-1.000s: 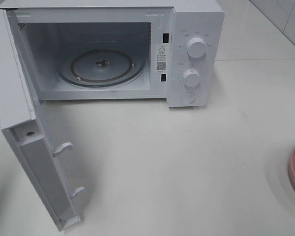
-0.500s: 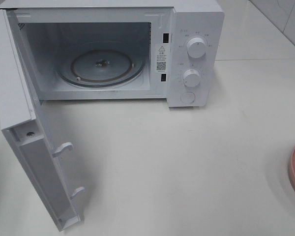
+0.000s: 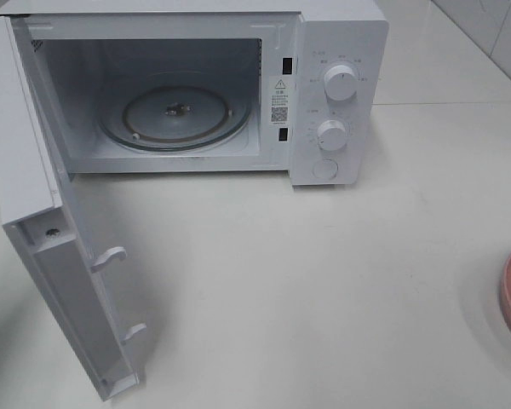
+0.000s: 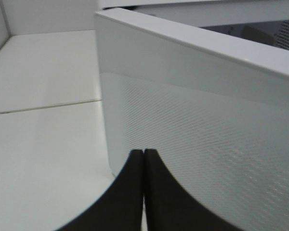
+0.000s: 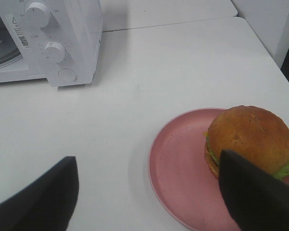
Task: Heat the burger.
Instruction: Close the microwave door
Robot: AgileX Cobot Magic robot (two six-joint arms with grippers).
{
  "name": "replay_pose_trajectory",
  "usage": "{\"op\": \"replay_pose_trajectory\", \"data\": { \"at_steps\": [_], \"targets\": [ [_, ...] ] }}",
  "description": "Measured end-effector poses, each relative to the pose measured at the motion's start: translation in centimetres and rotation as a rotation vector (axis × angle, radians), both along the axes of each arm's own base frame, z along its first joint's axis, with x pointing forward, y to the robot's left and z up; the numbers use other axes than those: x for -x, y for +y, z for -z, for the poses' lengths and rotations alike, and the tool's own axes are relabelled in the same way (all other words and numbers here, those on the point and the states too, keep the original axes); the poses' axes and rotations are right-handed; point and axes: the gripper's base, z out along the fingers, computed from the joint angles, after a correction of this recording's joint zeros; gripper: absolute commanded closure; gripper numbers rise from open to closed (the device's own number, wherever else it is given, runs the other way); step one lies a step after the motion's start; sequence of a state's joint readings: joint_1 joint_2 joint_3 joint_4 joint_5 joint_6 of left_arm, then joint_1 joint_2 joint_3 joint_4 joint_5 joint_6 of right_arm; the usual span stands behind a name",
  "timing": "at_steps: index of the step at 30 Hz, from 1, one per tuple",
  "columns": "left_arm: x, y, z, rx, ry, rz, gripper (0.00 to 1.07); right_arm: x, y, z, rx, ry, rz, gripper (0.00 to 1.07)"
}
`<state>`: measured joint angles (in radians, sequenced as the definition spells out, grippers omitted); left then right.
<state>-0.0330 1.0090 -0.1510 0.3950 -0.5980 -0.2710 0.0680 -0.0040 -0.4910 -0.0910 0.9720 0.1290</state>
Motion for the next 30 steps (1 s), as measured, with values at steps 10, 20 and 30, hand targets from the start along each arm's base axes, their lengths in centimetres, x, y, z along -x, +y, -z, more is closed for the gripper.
{"op": "replay_pose_trajectory", "data": {
  "at_steps": [10, 20, 30],
  "targets": [
    [-1.5, -1.9, 1.8, 0.060, -0.004, 0.207, 1.07, 0.0, 0.0, 0.0, 0.000, 0.000, 0.000, 0.31],
    [-4.4, -2.7, 2.1, 0.084, 0.015, 0.288, 1.07, 0.0, 0.0, 0.0, 0.000, 0.000, 0.000, 0.31],
    [-6.4, -4.8, 2.1, 0.084, 0.018, 0.368, 1.07, 0.0, 0.0, 0.0, 0.000, 0.000, 0.000, 0.31]
  ]
}}
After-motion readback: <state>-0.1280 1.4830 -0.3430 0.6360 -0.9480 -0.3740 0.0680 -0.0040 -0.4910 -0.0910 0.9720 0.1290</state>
